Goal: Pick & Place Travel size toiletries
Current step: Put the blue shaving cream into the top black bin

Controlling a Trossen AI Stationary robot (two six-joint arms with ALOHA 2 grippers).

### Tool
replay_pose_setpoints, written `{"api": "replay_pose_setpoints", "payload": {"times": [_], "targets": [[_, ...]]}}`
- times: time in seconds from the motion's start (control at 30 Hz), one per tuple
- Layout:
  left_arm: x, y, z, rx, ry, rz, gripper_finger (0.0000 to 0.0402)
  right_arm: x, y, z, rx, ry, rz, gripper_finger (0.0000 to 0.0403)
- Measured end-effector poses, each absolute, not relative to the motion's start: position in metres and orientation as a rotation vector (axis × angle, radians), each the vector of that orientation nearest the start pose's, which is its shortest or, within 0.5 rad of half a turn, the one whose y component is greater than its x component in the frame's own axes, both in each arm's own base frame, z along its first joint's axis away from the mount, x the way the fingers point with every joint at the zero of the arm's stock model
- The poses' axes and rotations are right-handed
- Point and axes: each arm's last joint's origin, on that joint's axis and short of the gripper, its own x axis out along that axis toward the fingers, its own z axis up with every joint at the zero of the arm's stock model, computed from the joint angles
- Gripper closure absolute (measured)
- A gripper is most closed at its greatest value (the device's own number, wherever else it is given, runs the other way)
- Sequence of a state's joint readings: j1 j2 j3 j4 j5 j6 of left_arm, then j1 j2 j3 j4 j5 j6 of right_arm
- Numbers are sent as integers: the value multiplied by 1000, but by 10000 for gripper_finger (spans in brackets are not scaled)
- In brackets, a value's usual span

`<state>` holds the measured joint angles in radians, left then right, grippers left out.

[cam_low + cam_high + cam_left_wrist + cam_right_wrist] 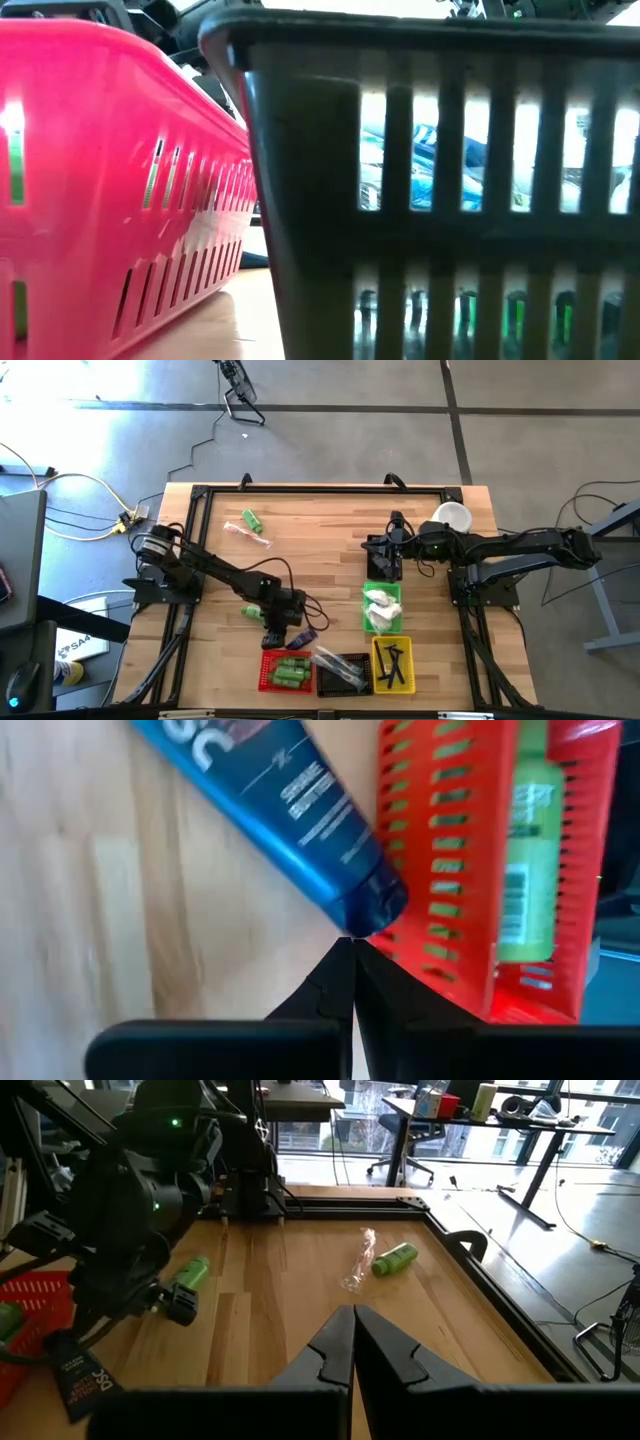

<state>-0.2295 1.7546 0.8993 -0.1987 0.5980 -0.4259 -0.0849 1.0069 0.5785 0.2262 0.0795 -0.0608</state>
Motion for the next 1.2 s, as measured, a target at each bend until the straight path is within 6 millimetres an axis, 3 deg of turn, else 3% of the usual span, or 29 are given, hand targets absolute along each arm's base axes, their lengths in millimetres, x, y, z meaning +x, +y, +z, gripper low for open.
{"api": "replay_pose_setpoints", "payload": {"times": [0.17, 0.73, 1.0, 1.2], "targets": [[316, -90, 144, -519, 1089, -565, 401, 220, -21, 260, -60, 211, -158, 401], [330, -88, 151, -346, 881, -471, 401, 220, -21, 259, -60, 213, -158, 401], [316, -86, 145, -443, 1075, -425, 401, 220, -21, 259, -60, 214, -157, 401], [316, -91, 139, -552, 1129, -552, 401, 220, -21, 259, -73, 214, -156, 401]]}}
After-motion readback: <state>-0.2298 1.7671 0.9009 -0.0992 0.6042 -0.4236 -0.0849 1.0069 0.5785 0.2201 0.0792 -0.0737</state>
